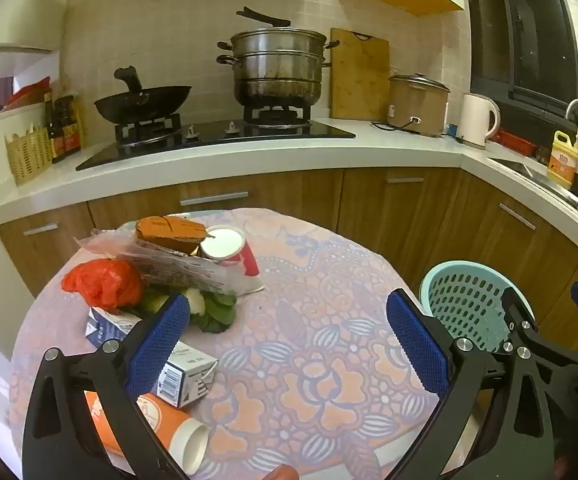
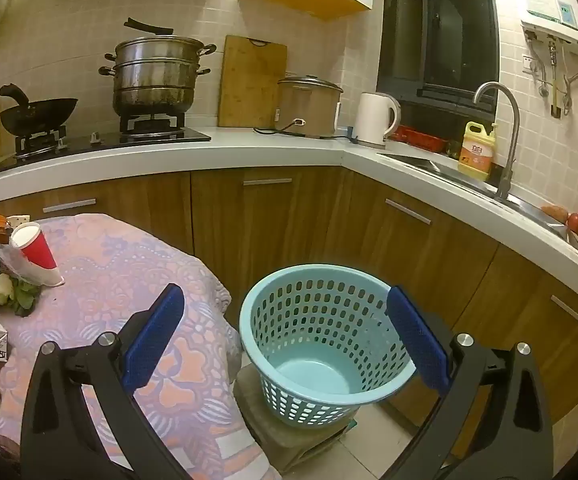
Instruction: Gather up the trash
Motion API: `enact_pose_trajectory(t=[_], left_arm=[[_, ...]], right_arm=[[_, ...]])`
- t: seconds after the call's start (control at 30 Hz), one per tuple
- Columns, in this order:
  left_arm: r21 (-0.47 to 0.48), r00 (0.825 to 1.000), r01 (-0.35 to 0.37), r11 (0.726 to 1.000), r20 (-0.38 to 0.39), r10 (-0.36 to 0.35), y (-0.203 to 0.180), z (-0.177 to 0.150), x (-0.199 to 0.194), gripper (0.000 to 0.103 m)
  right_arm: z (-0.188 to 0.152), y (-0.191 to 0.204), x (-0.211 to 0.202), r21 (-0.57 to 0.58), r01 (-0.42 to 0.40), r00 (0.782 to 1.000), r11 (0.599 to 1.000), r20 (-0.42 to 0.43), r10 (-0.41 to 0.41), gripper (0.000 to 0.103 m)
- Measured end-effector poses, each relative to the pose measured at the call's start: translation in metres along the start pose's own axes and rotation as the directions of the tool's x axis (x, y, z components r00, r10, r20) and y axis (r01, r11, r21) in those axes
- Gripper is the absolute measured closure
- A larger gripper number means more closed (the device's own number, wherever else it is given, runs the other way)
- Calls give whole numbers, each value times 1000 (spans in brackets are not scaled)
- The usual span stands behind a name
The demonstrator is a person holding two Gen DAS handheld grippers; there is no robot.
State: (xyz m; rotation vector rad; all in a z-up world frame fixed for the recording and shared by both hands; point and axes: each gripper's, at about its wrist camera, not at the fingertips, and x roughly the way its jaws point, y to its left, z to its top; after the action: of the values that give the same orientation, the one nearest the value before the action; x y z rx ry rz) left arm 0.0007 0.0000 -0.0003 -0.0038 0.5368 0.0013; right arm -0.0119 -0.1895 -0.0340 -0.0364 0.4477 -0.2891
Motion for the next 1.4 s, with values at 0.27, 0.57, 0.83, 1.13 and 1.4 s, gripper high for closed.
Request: enact_pose_trajectory(t=[0.27, 0.57, 0.83, 1.13, 1.4], left_arm=[[-5, 1000, -4, 1000, 2, 4, -3, -1, -1, 7], [4, 1000, 12, 1000, -7, -12, -5, 0, -2, 7], [-2, 1000, 9, 1000, -2, -9, -2, 1, -3, 7], [-4, 1000, 11, 1000, 3, -11, -3, 2, -5, 7], [-4, 1000, 11, 1000, 7, -11, -2, 3, -6, 7]], right_arm=[[-2, -1, 3, -3, -11, 1000, 1000, -22, 11, 7], [-1, -9, 2, 4, 15, 1000, 1000, -21, -15, 7], [0, -10, 1, 7, 8, 1000, 1000, -26, -8, 7], [-4, -7, 1, 12, -2, 1000, 1000, -24, 2, 7], [-3, -7, 0, 17, -9, 1000, 1000, -22, 10, 7]])
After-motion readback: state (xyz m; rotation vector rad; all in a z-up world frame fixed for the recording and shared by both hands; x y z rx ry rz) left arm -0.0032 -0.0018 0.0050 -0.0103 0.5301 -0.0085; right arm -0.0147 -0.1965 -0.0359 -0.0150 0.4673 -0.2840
